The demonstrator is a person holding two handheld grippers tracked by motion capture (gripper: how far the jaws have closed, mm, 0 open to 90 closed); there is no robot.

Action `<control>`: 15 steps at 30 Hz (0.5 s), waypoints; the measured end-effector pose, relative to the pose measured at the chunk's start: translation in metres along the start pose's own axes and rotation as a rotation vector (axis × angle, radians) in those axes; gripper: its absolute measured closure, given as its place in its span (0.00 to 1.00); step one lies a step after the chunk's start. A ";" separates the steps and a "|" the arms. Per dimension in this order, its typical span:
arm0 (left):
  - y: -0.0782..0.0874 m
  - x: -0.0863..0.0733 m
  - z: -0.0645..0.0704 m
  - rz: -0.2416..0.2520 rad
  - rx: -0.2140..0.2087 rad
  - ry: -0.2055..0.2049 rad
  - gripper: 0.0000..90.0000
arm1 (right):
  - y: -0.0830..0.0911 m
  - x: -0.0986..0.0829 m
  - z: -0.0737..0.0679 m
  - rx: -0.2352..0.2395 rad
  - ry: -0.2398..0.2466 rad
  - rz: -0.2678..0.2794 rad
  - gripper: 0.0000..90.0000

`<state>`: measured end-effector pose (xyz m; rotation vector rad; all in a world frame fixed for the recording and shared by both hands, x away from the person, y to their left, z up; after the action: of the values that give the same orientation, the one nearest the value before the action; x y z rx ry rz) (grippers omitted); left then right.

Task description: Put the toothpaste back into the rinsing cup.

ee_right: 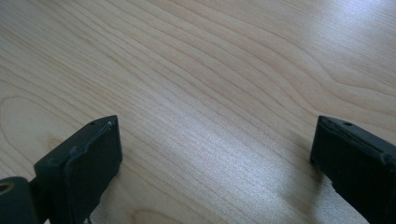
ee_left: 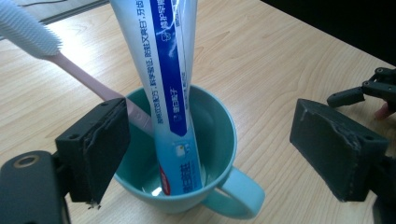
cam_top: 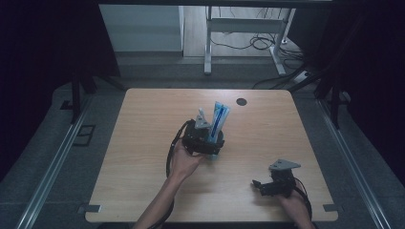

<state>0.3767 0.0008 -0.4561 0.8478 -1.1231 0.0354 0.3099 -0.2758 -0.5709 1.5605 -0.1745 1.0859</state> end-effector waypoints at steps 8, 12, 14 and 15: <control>0.009 -0.006 -0.001 -0.002 -0.007 0.003 0.11 | 0.000 0.000 0.000 0.000 0.000 0.000 0.02; 0.014 -0.008 -0.001 0.001 -0.006 0.008 0.11 | 0.000 0.000 0.000 0.001 0.000 -0.001 0.02; 0.016 -0.009 -0.002 0.001 -0.003 0.004 0.10 | 0.000 0.000 0.000 0.001 0.000 -0.001 0.02; 0.018 -0.009 -0.002 0.001 0.000 0.004 0.10 | 0.000 0.000 0.000 0.001 0.000 -0.001 0.02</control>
<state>0.3663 0.0176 -0.4536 0.8473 -1.1200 0.0379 0.3099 -0.2758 -0.5709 1.5611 -0.1739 1.0854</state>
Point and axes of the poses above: each handheld gripper's, and its own axes: y roughly backward along the jaws, x roughly out of its top, z roughly to its right, the point moved 4 cm from there along -y, roughly forward along the jaws, and after that the axes turned 8 degrees about -x, right-handed, at the moved point
